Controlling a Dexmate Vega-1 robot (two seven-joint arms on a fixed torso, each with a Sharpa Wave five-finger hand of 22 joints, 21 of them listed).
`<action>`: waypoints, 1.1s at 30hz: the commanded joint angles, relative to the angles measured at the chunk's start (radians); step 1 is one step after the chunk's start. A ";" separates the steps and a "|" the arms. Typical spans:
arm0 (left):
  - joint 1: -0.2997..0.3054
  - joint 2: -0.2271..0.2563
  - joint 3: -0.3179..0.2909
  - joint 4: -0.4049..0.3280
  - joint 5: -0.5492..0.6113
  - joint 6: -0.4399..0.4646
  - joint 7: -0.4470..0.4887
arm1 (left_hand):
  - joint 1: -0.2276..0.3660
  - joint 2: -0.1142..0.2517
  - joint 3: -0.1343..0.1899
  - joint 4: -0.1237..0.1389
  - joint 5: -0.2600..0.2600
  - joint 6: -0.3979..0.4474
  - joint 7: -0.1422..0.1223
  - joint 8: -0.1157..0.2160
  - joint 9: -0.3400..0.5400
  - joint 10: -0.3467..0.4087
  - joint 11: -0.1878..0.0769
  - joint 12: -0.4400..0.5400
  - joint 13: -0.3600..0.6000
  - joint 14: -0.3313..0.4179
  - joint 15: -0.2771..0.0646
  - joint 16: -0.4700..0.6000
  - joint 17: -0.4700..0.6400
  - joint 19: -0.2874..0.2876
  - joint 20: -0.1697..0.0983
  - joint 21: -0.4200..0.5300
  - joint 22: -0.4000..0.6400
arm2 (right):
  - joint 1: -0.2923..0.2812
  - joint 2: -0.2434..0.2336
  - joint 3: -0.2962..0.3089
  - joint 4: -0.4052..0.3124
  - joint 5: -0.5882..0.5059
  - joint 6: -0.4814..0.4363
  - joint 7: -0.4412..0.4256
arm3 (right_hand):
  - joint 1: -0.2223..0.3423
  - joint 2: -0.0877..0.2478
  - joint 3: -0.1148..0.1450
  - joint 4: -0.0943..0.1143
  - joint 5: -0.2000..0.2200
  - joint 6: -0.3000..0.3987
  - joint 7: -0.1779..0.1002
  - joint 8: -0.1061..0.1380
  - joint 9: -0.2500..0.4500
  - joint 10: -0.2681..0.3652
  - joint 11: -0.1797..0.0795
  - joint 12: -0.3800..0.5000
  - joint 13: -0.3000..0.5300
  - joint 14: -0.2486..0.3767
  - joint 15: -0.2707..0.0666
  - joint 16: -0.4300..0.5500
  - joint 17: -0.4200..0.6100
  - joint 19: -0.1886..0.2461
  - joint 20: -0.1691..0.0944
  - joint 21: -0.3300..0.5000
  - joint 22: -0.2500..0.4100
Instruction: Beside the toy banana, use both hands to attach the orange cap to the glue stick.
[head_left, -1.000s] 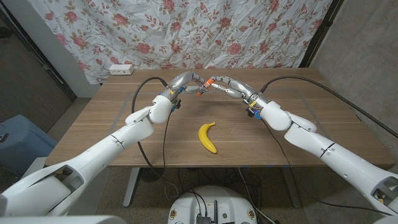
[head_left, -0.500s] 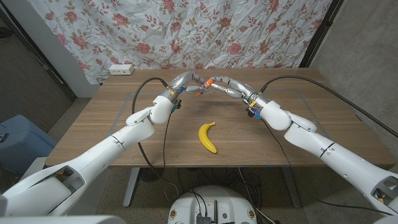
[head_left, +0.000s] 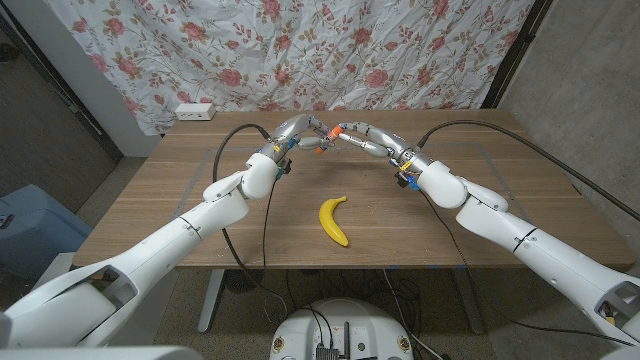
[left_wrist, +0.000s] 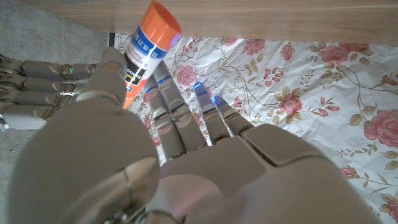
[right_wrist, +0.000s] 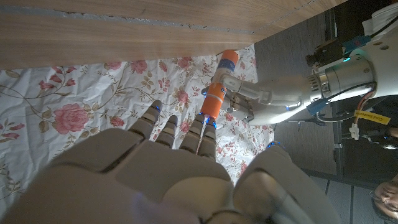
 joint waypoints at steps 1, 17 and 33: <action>-0.004 0.002 0.002 0.003 -0.003 -0.003 -0.009 | 0.038 0.034 0.012 0.015 0.003 0.095 -0.019 0.020 0.006 0.018 -0.013 0.004 0.004 0.007 -0.142 0.007 0.004 0.011 -0.032 0.008 0.002 | 0.006 0.011 0.003 0.023 0.019 0.020 -0.009 | 0.006 0.007 0.008 0.001 -0.002 0.005 -0.003 0.001 0.005 0.002 0.006 -0.001 0.003 0.002 -0.007 0.003 0.003 0.006 -0.008 0.001 0.004; -0.004 0.013 0.001 -0.003 -0.005 -0.002 -0.025 | 0.037 0.031 0.008 0.018 0.002 0.094 -0.020 0.019 0.006 0.016 -0.013 0.002 0.003 0.009 -0.141 0.007 0.005 0.010 -0.032 0.007 0.002 | -0.008 0.018 0.020 0.038 0.060 0.024 -0.029 | 0.008 0.008 0.011 -0.004 -0.002 -0.002 -0.003 -0.004 0.005 -0.002 0.009 -0.002 0.004 0.004 -0.008 0.001 0.001 0.013 -0.012 0.002 0.004; 0.004 0.031 -0.004 -0.025 0.002 0.011 -0.041 | 0.037 0.030 0.005 0.020 0.002 0.093 -0.020 0.018 0.007 0.014 -0.013 -0.001 0.003 0.008 -0.143 0.007 0.005 0.008 -0.033 0.006 0.002 | -0.021 0.018 0.037 0.044 0.065 0.031 -0.066 | 0.013 0.013 0.017 -0.009 -0.002 -0.001 -0.006 -0.005 0.005 -0.005 0.011 -0.003 0.004 0.007 -0.010 0.001 0.000 0.017 -0.016 0.001 0.004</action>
